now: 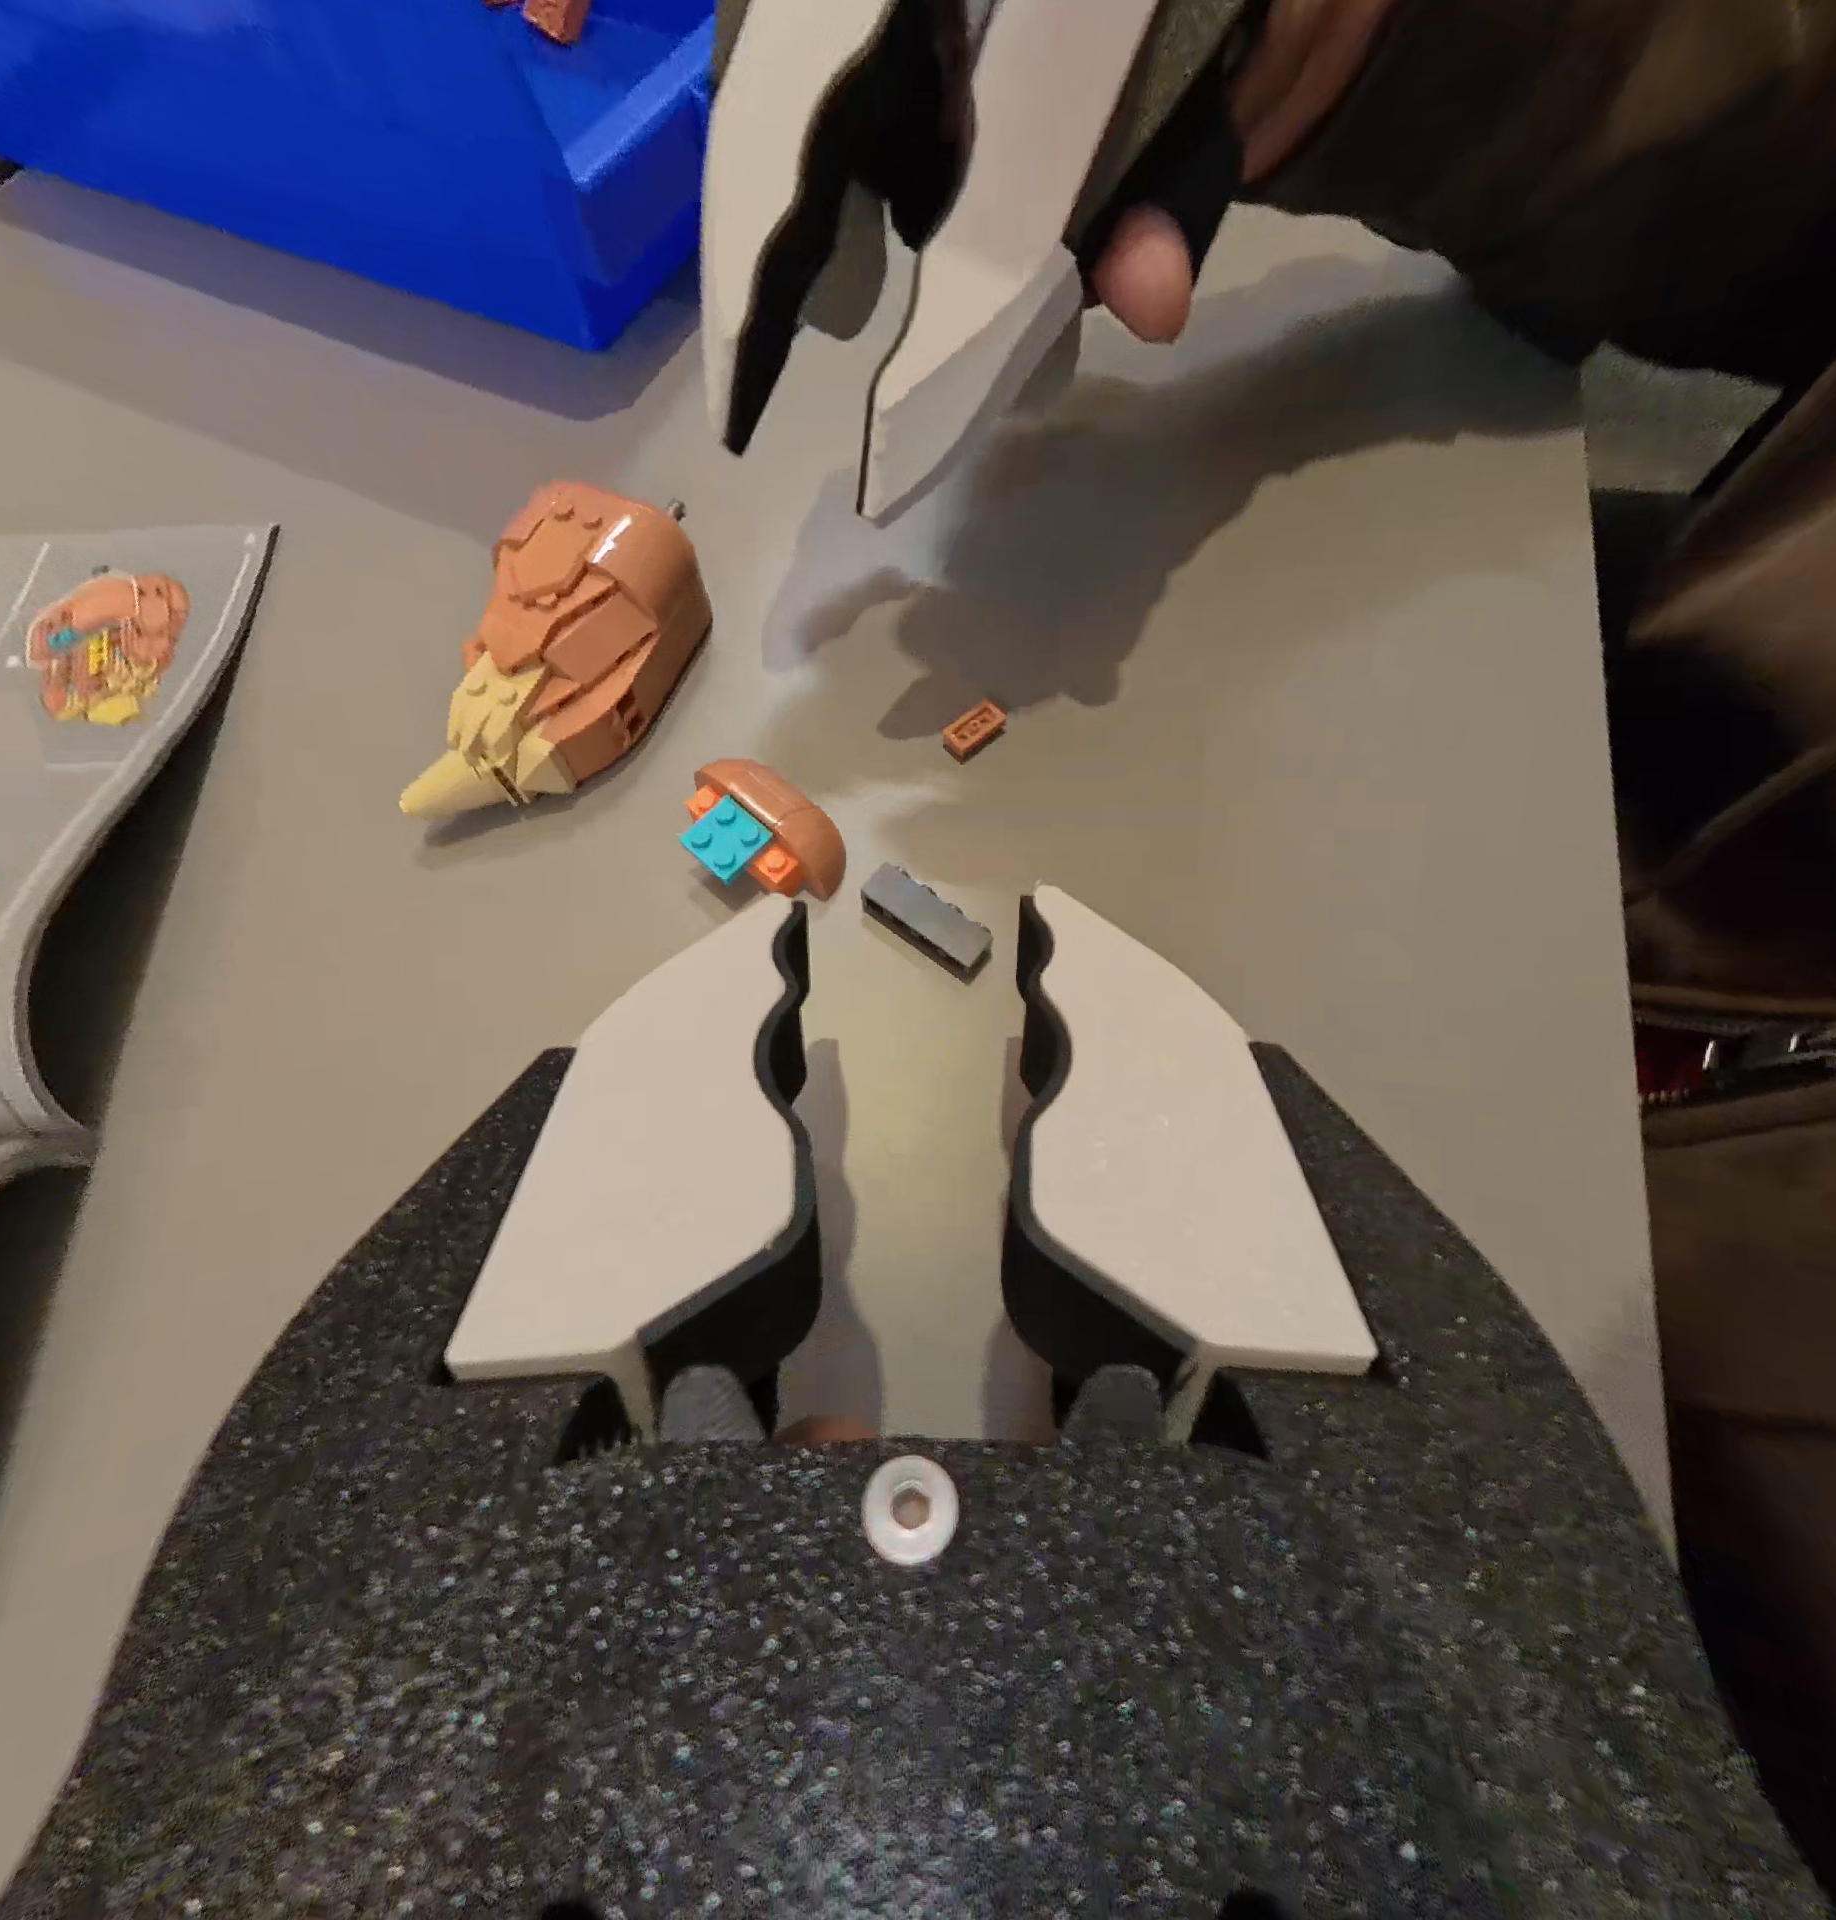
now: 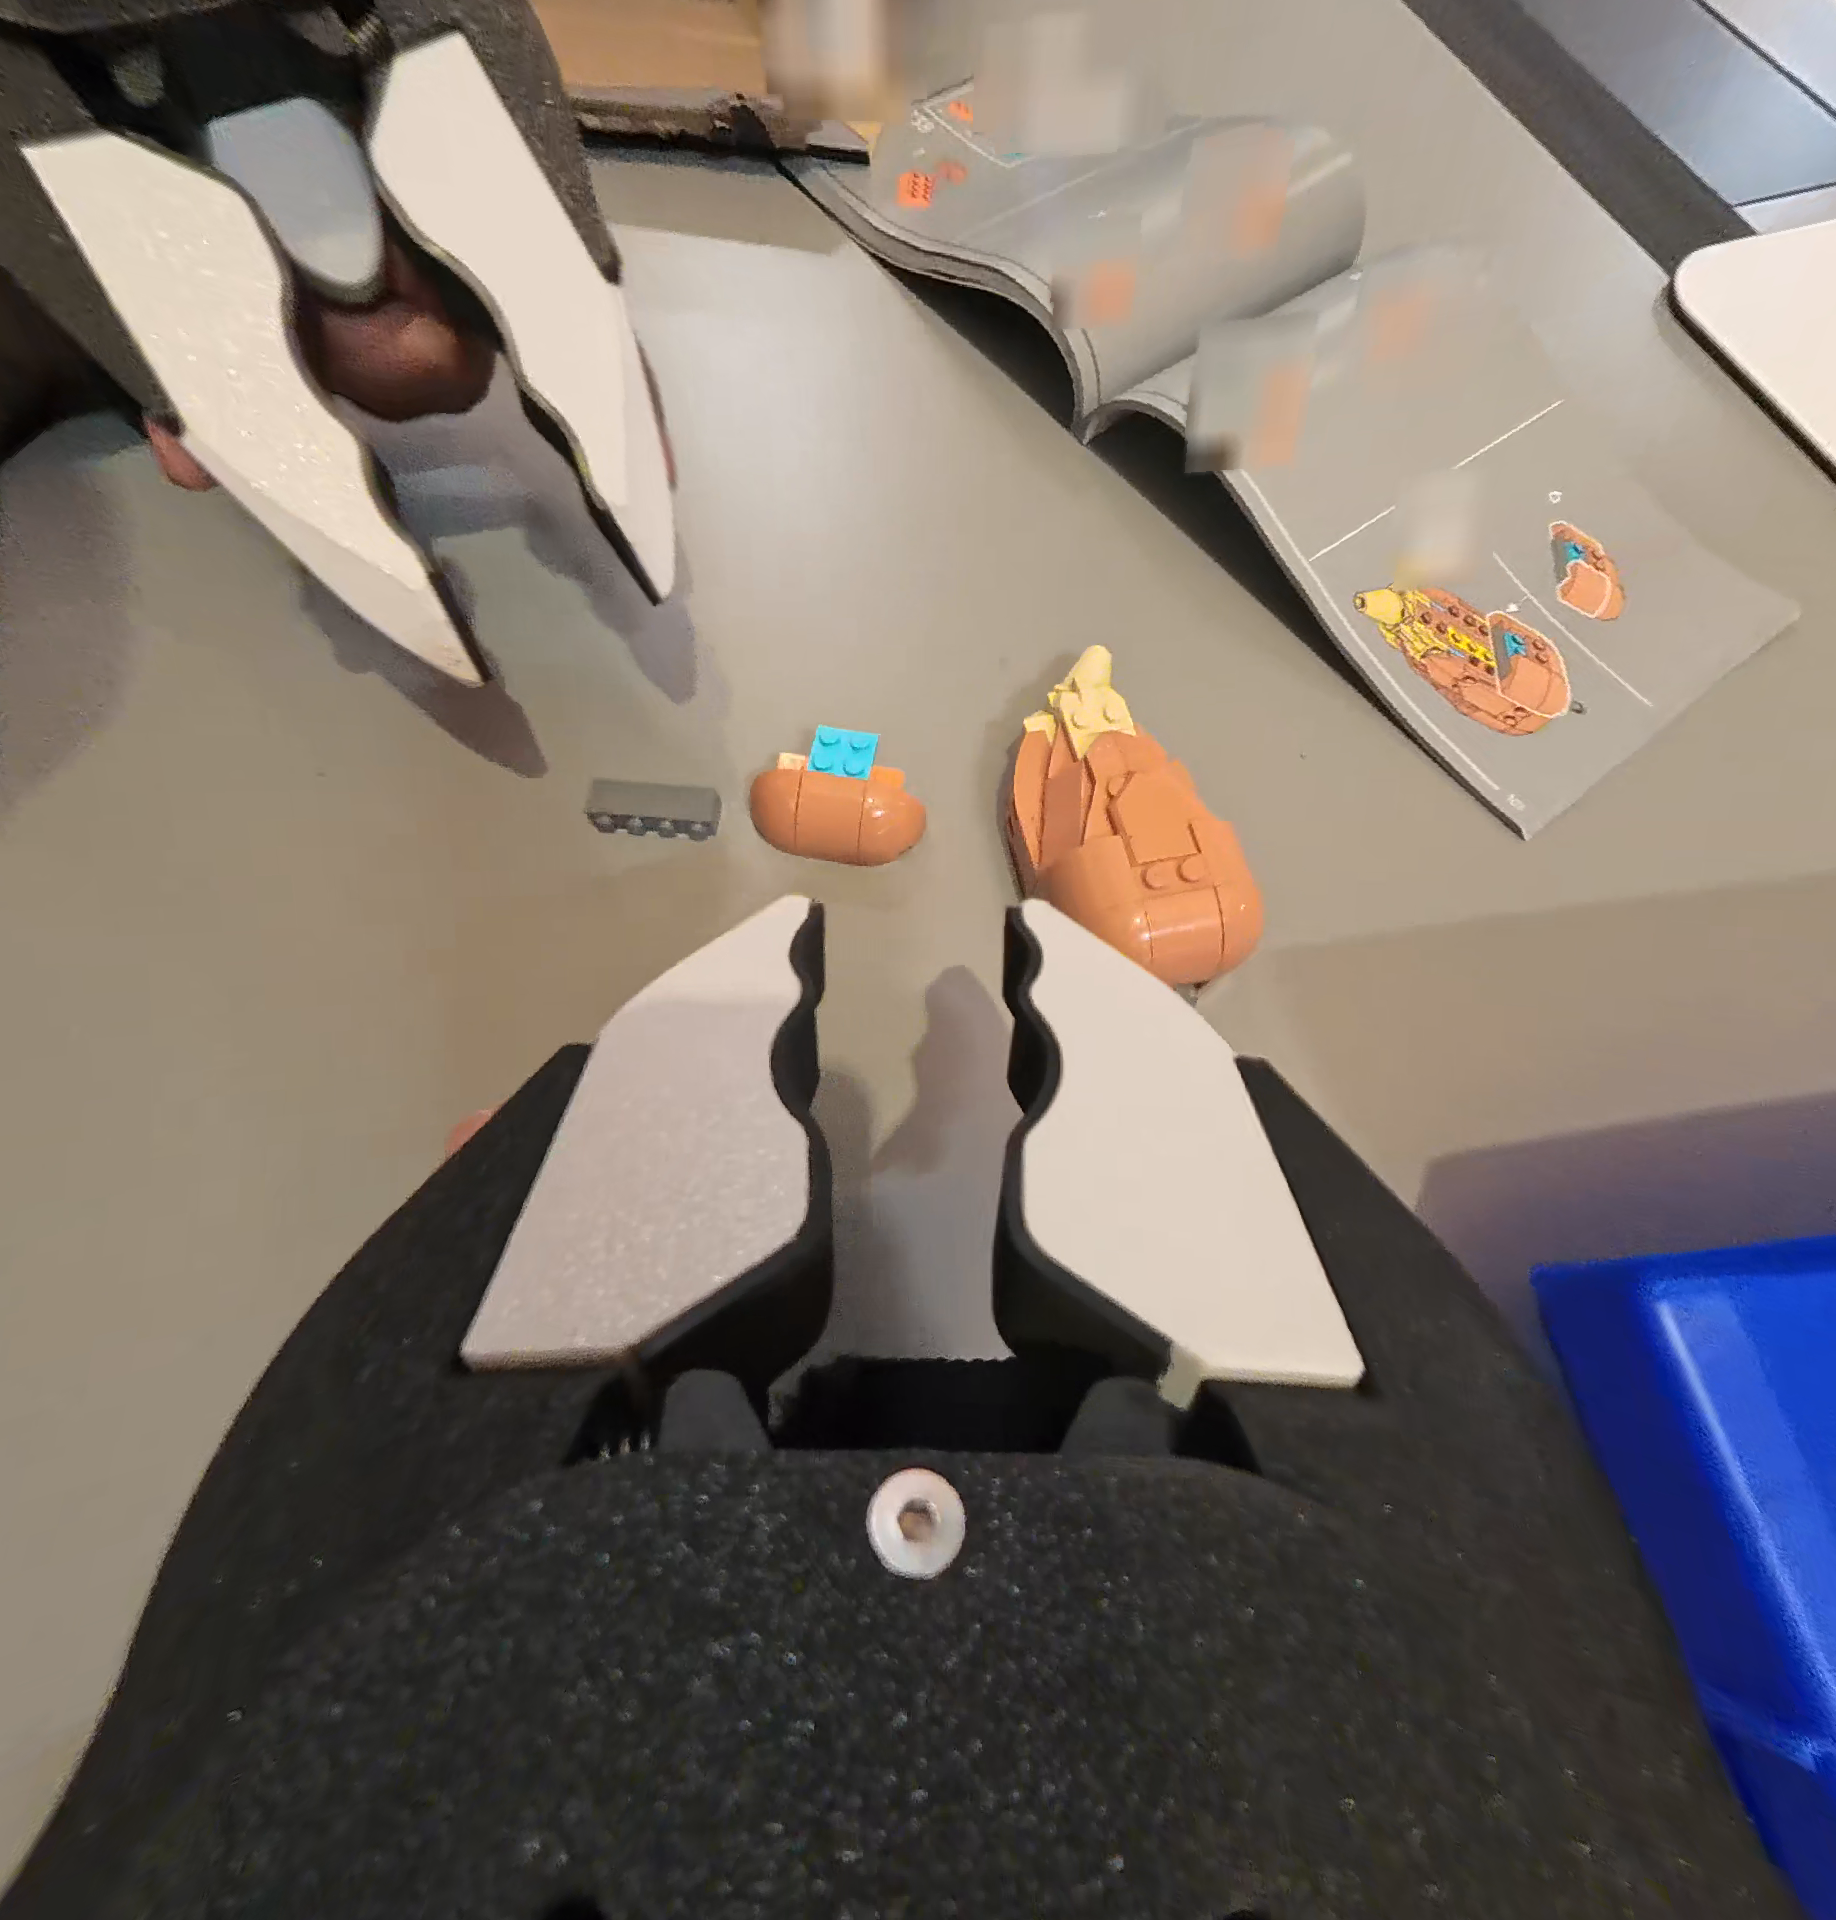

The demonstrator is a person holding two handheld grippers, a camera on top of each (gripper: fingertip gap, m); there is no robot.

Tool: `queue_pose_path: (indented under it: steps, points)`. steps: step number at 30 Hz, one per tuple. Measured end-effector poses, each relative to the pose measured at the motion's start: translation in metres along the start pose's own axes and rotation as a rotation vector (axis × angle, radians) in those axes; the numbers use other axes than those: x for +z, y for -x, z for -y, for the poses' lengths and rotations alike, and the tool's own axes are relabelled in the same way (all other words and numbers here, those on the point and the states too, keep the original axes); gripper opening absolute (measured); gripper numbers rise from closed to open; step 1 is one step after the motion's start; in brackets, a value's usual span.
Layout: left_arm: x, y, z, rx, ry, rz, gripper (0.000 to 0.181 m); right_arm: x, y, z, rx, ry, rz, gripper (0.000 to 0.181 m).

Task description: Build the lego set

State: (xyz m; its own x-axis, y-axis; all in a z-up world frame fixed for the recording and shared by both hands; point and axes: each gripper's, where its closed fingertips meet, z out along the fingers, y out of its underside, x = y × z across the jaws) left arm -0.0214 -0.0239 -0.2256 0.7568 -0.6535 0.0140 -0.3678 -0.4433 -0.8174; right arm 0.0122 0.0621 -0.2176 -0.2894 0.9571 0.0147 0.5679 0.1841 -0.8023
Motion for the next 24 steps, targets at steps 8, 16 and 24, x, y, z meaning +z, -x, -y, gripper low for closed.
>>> queue_pose_path:
  steps: [8,16,24]
  points:
    - [-0.002,0.019,0.024,0.11,-0.046,-0.048,0.04,0.007,0.0,-0.003,0.002,-0.04,0.079,0.035]
    - [0.011,0.033,0.025,0.098,-0.104,-0.05,0.04,0.005,-0.008,-0.014,0.015,-0.032,0.06,0.032]
    - [0.014,0.043,0.015,0.048,-0.105,-0.017,0.04,0.0,-0.03,-0.02,0.041,-0.034,-0.044,0.03]
